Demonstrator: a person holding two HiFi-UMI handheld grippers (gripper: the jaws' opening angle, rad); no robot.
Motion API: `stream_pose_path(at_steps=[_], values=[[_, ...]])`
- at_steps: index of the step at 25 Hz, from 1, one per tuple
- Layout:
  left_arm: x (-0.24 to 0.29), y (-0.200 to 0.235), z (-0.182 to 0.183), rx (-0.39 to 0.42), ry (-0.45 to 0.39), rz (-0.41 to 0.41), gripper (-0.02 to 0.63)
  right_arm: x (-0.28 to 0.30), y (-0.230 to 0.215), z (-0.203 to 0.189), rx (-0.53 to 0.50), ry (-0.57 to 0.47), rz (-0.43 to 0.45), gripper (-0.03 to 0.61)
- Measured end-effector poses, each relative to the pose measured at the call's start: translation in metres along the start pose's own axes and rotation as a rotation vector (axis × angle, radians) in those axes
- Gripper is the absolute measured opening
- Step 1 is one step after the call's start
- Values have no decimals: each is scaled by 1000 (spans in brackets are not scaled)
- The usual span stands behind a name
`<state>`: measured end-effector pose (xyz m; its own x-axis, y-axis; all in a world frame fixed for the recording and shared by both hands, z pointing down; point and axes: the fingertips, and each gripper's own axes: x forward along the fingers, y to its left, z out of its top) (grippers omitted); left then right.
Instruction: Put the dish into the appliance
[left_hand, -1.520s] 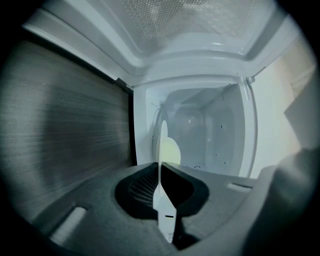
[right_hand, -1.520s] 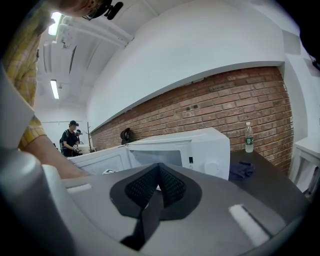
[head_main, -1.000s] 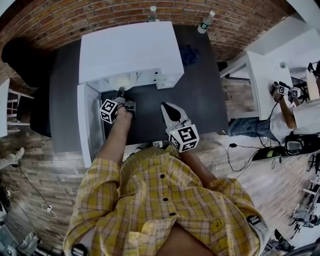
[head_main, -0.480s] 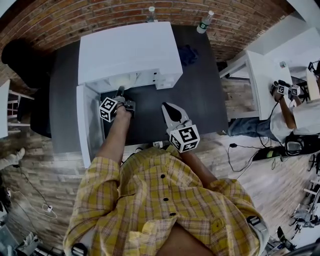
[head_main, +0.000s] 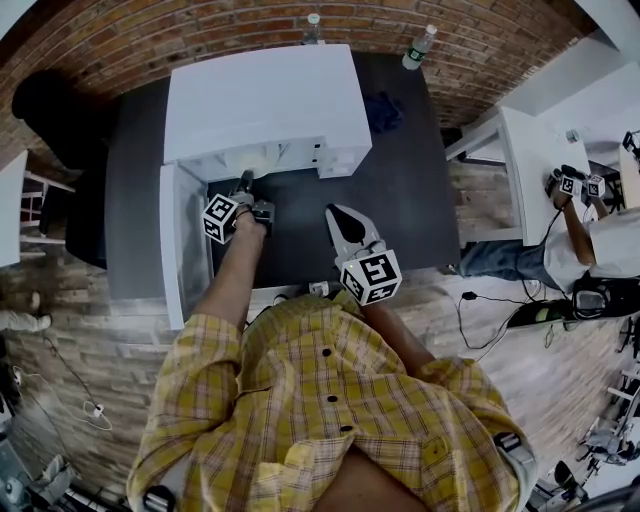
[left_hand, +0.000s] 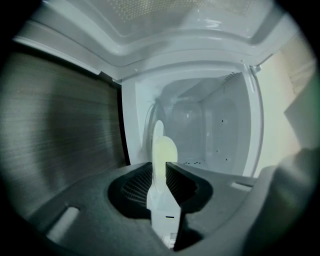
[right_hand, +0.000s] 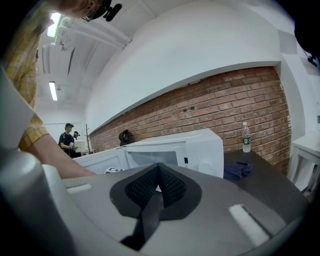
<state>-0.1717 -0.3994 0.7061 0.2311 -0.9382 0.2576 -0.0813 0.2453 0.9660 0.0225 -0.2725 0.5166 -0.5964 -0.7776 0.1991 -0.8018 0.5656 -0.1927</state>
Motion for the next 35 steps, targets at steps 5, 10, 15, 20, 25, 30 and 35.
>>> stream_pose_path(at_steps=[5,10,15,20,25,30,35], values=[[-4,3,0,-31,14,3,109,-3,3,0,-1,-1,6,3],[-19,8,-6,-25,26,3,110,-7,8,0,14,-5,9,3],[-41,1,-17,15,57,-18,60,-7,19,-1,10,-8,26,3],[-67,-13,-28,26,101,-72,21,-9,29,-3,14,-8,33,3],[-95,-33,-39,17,143,-134,0,-13,41,-4,15,-11,34,3],[-124,-53,-54,38,201,-178,0,-17,51,-7,14,-8,37,3],[-150,-64,-65,142,225,-186,0,-18,56,-11,16,5,26,3]])
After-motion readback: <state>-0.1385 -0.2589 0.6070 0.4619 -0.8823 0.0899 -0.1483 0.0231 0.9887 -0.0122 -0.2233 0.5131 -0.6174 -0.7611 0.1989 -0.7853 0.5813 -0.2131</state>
